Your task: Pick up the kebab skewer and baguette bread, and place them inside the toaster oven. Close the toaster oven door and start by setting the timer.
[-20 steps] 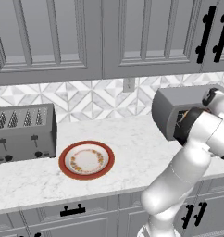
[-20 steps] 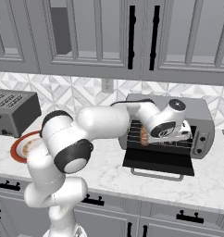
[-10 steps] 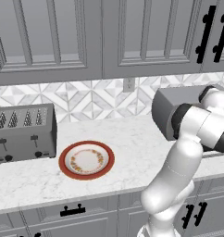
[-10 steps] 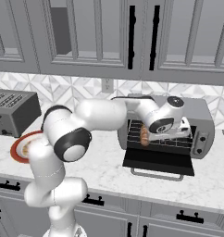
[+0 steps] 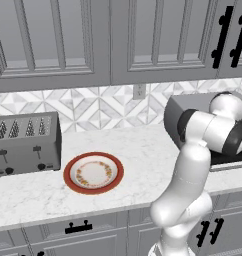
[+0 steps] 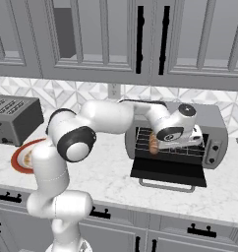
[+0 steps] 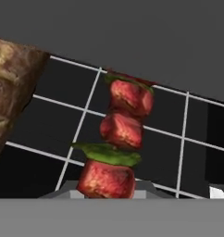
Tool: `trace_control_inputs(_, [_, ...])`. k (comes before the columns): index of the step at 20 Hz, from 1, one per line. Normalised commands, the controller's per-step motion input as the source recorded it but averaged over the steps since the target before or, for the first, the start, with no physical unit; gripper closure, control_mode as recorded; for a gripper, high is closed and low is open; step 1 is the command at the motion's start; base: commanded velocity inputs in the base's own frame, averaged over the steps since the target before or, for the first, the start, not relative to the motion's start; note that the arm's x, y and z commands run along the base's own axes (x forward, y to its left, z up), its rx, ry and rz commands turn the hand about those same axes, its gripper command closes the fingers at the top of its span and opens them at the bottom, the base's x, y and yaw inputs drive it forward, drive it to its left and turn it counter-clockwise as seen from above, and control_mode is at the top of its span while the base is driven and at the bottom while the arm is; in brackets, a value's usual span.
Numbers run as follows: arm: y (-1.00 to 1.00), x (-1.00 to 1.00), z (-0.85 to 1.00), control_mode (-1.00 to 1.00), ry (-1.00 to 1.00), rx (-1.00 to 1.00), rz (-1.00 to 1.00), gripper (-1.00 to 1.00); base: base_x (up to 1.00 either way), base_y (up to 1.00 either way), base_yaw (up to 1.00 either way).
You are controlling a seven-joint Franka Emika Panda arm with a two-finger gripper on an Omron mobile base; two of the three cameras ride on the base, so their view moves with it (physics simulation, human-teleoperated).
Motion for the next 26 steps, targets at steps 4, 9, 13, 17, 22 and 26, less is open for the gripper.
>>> trace_control_inputs(4, [-0.02,0.06,0.00,-1.00,-0.04,0.00,0.00,1.00,0.00,0.00,0.00])
trace_control_inputs(9, [0.00,0.00,0.00,-1.00,-0.02,0.00,0.00,-1.00,0.00,0.00,0.00])
trace_control_inputs(13, [0.00,-0.06,0.00,-1.00,-0.06,0.00,0.00,-1.00,0.00,0.00,0.00])
trace_control_inputs(17, [0.00,-0.13,0.02,-1.00,-0.04,0.00,-0.01,-1.00,0.00,0.00,0.00])
trace_control_inputs(22, [0.00,-0.73,0.21,-1.00,0.00,0.00,-0.11,-1.00,0.00,0.00,0.00])
trace_control_inputs(26, [-0.01,-0.44,0.66,-1.00,0.27,0.00,-0.42,-1.00,0.00,0.00,0.00])
